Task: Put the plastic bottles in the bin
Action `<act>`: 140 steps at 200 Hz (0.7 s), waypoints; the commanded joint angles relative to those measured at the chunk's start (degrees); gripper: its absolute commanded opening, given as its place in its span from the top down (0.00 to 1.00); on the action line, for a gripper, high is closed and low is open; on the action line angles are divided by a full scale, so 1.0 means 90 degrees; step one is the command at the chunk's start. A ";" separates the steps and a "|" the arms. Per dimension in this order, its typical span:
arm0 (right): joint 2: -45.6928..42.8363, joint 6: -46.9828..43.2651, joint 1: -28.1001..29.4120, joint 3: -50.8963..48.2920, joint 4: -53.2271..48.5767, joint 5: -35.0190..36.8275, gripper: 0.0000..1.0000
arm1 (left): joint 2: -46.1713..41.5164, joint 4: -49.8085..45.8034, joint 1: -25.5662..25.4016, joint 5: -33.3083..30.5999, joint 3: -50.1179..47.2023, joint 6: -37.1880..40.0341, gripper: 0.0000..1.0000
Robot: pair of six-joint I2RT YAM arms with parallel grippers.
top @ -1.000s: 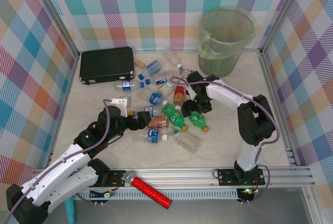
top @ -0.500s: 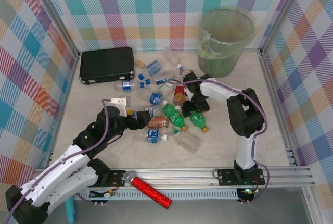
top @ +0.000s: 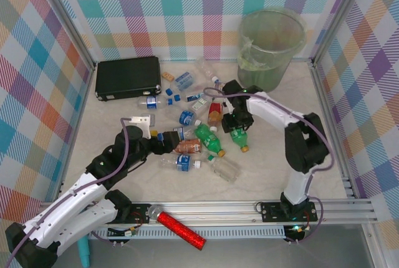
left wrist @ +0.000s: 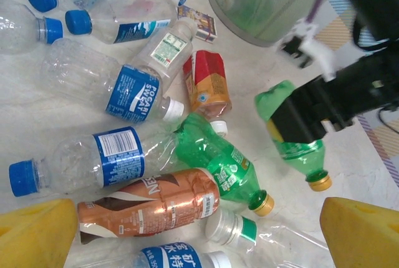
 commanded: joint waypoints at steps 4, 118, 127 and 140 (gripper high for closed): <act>-0.0874 -0.0017 -0.0021 0.0149 0.0160 0.0336 0.45 | 0.0088 0.0035 -0.0066 -0.0220 0.0469 -0.0041 0.00; -0.1032 0.0285 -0.2127 0.3385 0.1669 0.0314 0.48 | 0.0631 -0.0297 -0.0070 -0.0119 0.1791 -0.0008 0.01; -0.0704 0.0356 -0.2284 0.3769 0.1812 0.0417 0.48 | 0.0599 -0.0380 -0.0058 -0.0175 0.1849 0.0013 0.00; -0.0209 0.0443 -0.2475 0.4388 0.1947 0.0456 0.49 | 0.0531 -0.0524 -0.0060 -0.0239 0.1926 0.0021 0.00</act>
